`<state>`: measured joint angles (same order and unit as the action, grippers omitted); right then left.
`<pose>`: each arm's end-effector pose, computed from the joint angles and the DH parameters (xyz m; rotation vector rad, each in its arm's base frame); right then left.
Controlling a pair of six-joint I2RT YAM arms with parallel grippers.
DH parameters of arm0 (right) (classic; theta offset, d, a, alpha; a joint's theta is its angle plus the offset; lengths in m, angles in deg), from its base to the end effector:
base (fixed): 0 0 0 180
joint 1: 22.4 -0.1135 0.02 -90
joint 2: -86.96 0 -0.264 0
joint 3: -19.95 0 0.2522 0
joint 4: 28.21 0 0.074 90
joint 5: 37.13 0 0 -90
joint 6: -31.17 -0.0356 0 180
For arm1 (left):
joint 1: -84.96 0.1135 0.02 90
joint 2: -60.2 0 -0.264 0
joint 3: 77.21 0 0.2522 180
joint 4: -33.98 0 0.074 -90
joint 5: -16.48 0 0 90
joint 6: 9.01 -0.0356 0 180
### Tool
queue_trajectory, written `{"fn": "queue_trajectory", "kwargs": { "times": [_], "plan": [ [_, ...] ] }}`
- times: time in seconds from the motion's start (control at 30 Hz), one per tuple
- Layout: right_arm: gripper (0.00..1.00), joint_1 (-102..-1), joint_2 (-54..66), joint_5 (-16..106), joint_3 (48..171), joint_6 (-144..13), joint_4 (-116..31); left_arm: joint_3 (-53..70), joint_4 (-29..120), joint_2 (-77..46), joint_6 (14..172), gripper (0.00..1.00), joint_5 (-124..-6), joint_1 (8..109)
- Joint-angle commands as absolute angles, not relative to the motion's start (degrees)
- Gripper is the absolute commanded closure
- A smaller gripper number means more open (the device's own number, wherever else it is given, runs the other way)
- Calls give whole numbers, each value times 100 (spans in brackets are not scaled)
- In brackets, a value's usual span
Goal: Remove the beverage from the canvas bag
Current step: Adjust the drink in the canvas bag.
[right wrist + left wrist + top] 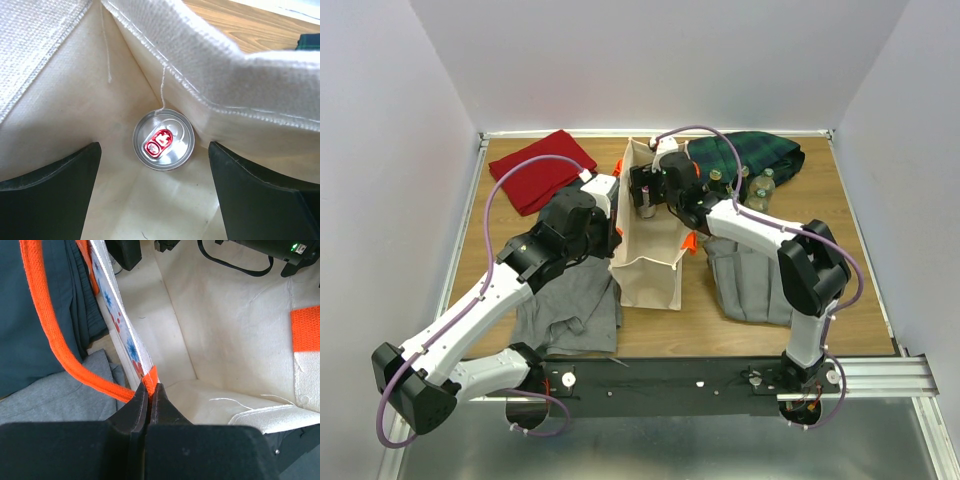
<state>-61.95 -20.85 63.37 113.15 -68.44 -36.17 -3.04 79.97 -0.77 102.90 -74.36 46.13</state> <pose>0.3476 0.2786 0.2594 -0.3929 1.9381 0.3829 0.1792 -0.1435 0.3426 0.3156 2.1815 -0.5938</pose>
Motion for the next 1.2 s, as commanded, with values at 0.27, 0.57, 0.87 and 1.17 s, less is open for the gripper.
{"fn": "queue_trajectory", "kwargs": {
  "times": [0.27,0.57,0.87,1.17],
  "plan": [
    [5,-6160,-2808,6087,12494,-6719,-4706,-368,7797,87,10279,100,-7352,4638],
    [6,-6151,-3037,6219,13136,-6824,-5454,-412,7771,70,10243,100,-7352,4638],
    [7,-6134,-3344,6429,13733,-6850,-6129,-429,7736,61,10243,100,-7352,4638],
    [9,-6134,-3423,6298,13909,-6885,-6113,-412,7709,35,10252,100,-7352,4638]
  ]
}}
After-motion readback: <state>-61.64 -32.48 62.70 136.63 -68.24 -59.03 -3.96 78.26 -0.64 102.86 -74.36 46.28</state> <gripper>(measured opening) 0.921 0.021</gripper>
